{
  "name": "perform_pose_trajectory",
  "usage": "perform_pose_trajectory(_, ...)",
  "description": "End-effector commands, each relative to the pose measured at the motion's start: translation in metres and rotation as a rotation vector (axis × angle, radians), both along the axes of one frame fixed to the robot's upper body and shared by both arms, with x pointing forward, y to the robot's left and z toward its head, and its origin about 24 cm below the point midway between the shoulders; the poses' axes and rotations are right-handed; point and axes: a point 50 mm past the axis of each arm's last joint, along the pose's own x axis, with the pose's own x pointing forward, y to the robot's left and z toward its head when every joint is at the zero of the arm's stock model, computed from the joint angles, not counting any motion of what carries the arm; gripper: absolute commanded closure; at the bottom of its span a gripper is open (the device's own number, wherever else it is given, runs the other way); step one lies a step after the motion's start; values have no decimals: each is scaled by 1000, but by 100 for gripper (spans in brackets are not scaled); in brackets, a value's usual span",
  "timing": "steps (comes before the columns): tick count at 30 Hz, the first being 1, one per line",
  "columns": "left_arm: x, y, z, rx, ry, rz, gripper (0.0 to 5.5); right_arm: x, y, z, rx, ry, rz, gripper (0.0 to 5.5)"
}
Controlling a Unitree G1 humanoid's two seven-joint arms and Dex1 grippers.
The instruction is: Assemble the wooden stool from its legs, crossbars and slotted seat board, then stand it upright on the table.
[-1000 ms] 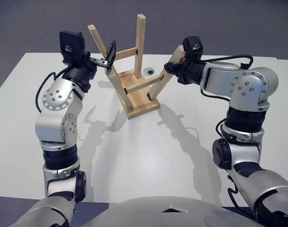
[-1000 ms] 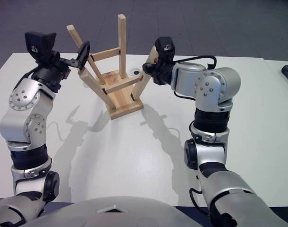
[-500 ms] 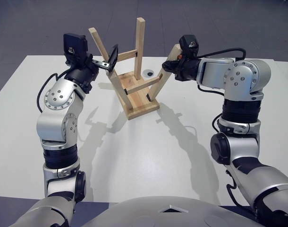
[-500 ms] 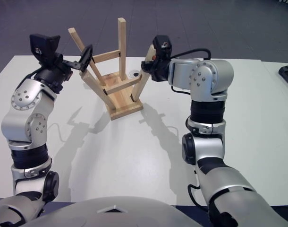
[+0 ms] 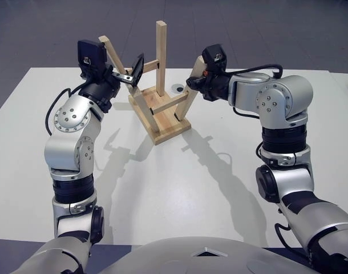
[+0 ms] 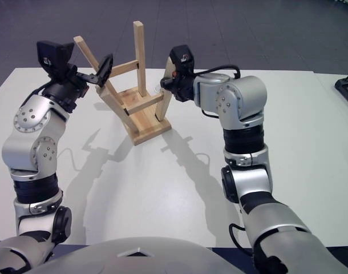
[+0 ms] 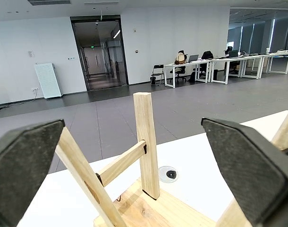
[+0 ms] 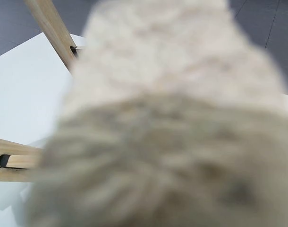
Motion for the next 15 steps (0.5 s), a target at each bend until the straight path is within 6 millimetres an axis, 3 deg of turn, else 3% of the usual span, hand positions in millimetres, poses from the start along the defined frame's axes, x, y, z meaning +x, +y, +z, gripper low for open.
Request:
perform_pose_trajectory(1,7,3,-3,-17,33,33,10,-44,7,-96,-182,383,139,442)
perform_pose_trajectory(6,13,4,4,-74,9,70,10,-29,-1,-94,-63,361,6,440)
perform_pose_trajectory(7,13,5,4,-81,8,76,10,-25,-3,-92,-50,348,-14,404)
perform_pose_trajectory(12,15,11,5,-106,13,105,10,-11,3,-78,3,302,-60,335)
perform_pose_trajectory(15,14,14,8,-128,-3,105,10,-15,11,-85,-40,299,-25,284)
